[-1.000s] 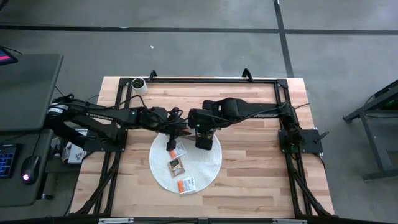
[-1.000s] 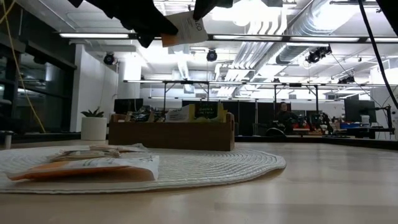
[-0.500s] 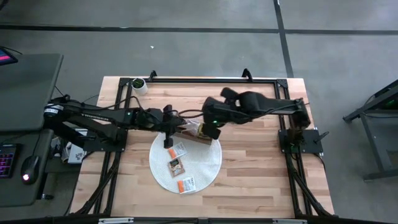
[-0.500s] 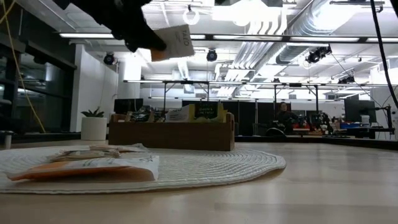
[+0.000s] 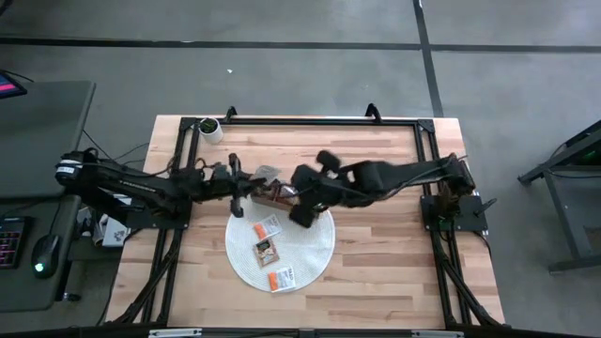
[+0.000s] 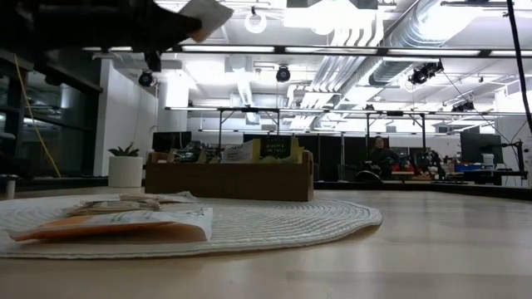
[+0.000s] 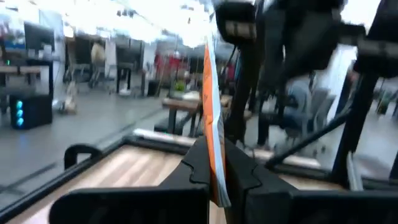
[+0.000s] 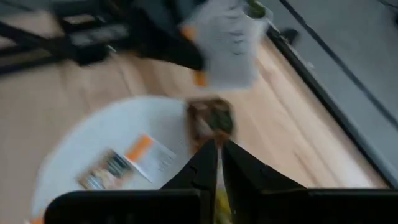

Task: Pick & Place Tea
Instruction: Put the orange tea bag into the middle section of the wooden organizer

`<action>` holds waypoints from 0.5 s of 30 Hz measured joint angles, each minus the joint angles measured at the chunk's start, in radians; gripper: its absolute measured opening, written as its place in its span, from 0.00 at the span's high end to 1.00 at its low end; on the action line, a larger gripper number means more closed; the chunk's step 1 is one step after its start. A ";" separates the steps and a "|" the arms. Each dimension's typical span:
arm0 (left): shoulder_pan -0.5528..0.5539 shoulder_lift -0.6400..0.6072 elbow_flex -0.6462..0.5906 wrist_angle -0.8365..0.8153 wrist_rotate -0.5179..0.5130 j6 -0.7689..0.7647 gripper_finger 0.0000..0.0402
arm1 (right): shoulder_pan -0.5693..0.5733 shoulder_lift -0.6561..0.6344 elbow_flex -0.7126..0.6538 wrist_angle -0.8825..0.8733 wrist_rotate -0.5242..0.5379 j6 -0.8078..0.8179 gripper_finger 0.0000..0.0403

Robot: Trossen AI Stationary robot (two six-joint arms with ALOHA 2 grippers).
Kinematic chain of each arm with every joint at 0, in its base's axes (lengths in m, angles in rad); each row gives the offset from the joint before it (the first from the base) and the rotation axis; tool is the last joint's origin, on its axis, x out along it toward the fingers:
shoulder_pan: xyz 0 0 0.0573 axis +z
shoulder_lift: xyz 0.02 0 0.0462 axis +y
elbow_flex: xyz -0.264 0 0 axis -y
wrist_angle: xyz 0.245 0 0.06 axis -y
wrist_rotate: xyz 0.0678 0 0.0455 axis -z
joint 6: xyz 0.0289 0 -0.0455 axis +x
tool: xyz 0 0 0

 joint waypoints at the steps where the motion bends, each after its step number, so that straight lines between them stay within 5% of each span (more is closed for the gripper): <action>1: 0.000 0.002 -0.022 0.063 0.002 0.000 1.00 | 0.000 0.001 -0.034 0.078 -0.010 -0.011 0.94; 8: 0.000 0.004 -0.050 0.201 0.064 0.038 1.00 | -0.012 0.001 -0.152 0.472 -0.047 -0.114 0.87; 15: 0.000 0.002 -0.048 0.248 0.121 0.055 1.00 | -0.042 -0.034 -0.153 0.564 -0.043 -0.173 0.73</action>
